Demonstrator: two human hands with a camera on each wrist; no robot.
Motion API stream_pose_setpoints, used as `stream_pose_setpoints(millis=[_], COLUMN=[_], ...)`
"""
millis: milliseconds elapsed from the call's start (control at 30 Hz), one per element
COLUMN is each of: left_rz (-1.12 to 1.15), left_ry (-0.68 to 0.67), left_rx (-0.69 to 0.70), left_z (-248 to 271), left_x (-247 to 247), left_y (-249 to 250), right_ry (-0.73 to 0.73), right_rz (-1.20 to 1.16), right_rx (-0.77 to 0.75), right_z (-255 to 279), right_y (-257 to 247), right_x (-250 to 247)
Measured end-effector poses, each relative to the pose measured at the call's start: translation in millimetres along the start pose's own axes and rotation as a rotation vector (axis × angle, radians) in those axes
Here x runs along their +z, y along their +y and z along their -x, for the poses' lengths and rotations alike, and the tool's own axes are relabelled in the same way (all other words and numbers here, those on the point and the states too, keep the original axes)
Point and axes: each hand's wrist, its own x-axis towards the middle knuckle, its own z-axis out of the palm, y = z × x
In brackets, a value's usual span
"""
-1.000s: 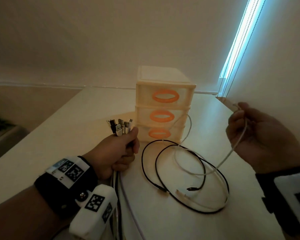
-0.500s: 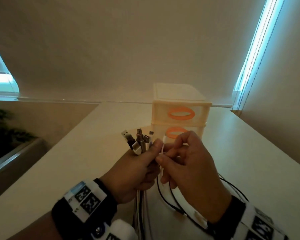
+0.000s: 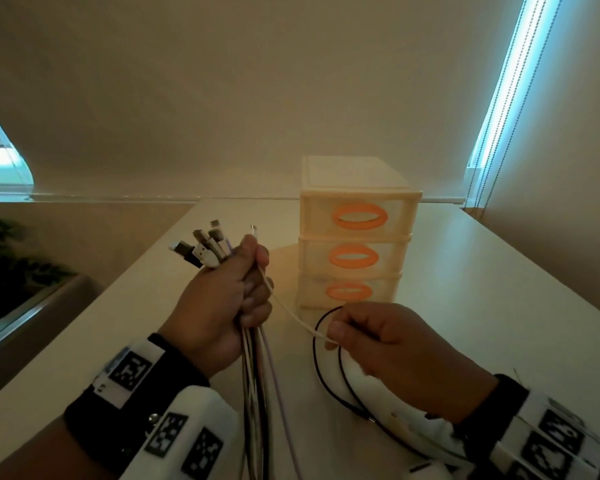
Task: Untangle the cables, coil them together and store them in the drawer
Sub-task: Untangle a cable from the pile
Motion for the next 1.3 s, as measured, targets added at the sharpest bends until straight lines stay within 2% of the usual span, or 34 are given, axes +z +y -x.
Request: stream_pose_setpoints(millis=[67, 200, 300, 367, 433, 533, 600, 667, 767, 833, 900, 967, 1067, 1133, 1200, 1300], left_rz=[0.003, -0.022, -0.026, 0.072, 0.237, 0.329, 0.305, 0.274, 0.230, 0.192, 0.135, 0.049, -0.089, -0.105, -0.054, 0.115], left_ry=[0.037, 0.088, 0.125, 0.096, 0.035, -0.043, -0.103, -0.203, -0.485, -0.615, -0.696, -0.743, -0.705, -0.566, -0.375, -0.158], left_rx=[-0.014, -0.025, -0.025, -0.058, -0.099, -0.115, -0.136, -0.198, -0.349, -0.416, -0.429, -0.417, -0.421, -0.412, -0.313, -0.168], left_z=[-3, -4, -6, -6, -5, -3, 1, 4, 10, 14, 16, 18, 18, 16, 12, 5], left_x=[-2, -2, -4, -3, -1, 0, 0, 0, 1, 0, 1, 1, 2, 6, 10, 13], left_y=[-4, -7, -3, -2, 2, 14, 20, 20, 14, 12, 11, 9, 2, -5, -11, -9], right_ry=[0.028, -0.044, -0.007, -0.028, -0.119, -0.234, -0.173, -0.154, -0.349, -0.396, -0.370, -0.207, 0.205, 0.337, 0.302, 0.084], right_rz=[-0.026, -0.057, -0.081, -0.140, -0.175, 0.107, 0.217, 0.022, -0.498, -0.742, -0.929, -0.995, -0.723, -0.537, -0.384, 0.044], right_rx=[-0.025, -0.052, -0.063, -0.023, 0.033, 0.126, 0.199, 0.289, 0.313, 0.293, 0.294, 0.286, 0.171, 0.000, -0.159, -0.257], right_z=[-1, 1, -1, -2, -2, -4, -7, -8, -10, -13, -17, -19, -20, -17, -12, -4], right_y=[3, 1, 3, 4, 5, 13, 24, 32, 32, 29, 22, 16, 6, -4, -13, -12], right_x=[-4, 3, 0, -2, -6, -29, -50, -66, -75, -79, -79, -68, -36, -20, -12, 0])
